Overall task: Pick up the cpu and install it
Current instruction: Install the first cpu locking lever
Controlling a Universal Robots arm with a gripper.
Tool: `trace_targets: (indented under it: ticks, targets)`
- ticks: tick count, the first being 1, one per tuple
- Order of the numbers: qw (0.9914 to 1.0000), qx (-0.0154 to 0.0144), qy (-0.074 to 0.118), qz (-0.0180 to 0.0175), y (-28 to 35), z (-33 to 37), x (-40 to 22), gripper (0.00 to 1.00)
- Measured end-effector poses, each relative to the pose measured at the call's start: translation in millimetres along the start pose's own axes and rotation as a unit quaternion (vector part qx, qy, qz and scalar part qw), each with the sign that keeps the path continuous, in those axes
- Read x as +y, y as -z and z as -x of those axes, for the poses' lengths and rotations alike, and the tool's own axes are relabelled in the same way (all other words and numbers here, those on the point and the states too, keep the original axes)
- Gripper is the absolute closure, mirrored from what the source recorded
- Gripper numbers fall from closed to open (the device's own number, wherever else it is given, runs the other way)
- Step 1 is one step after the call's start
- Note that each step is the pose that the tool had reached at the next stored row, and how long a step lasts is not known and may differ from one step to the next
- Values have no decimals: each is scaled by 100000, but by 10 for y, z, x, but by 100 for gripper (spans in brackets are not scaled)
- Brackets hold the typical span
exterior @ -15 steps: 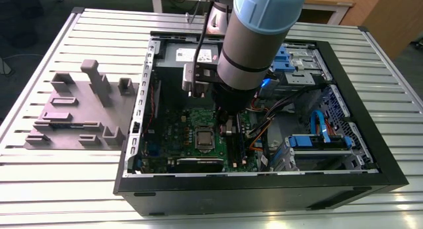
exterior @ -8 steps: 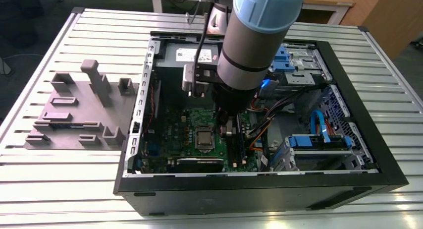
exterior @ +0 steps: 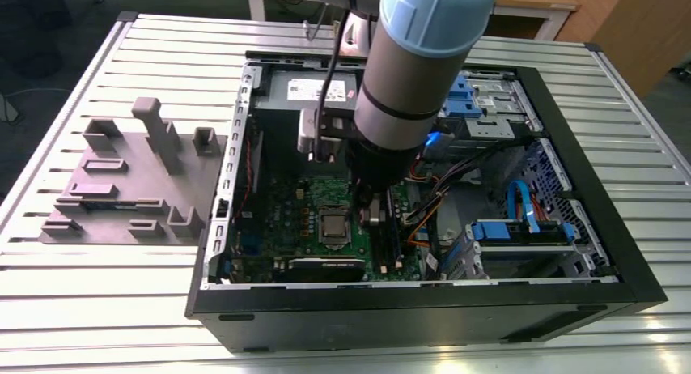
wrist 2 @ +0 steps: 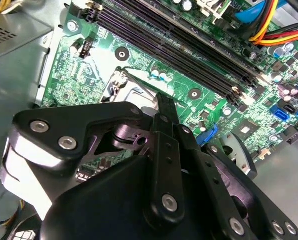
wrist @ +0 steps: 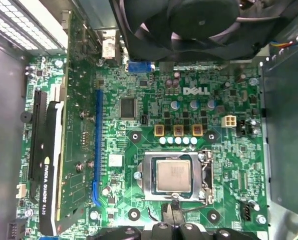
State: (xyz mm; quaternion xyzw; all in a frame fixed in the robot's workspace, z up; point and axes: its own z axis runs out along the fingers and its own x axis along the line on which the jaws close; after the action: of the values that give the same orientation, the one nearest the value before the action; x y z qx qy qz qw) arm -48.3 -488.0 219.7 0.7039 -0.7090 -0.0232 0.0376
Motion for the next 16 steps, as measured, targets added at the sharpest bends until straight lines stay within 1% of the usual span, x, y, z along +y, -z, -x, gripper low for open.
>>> trace_targets:
  ticks: [2, 7, 16]
  targets:
    - [100000, 82, 81, 6, -15, -6, -1, 90]
    - [99999, 116, 445, 41, -65, -25, -6, 90]
    - [99993, 180, 1168, 49, -110, -74, -10, 90]
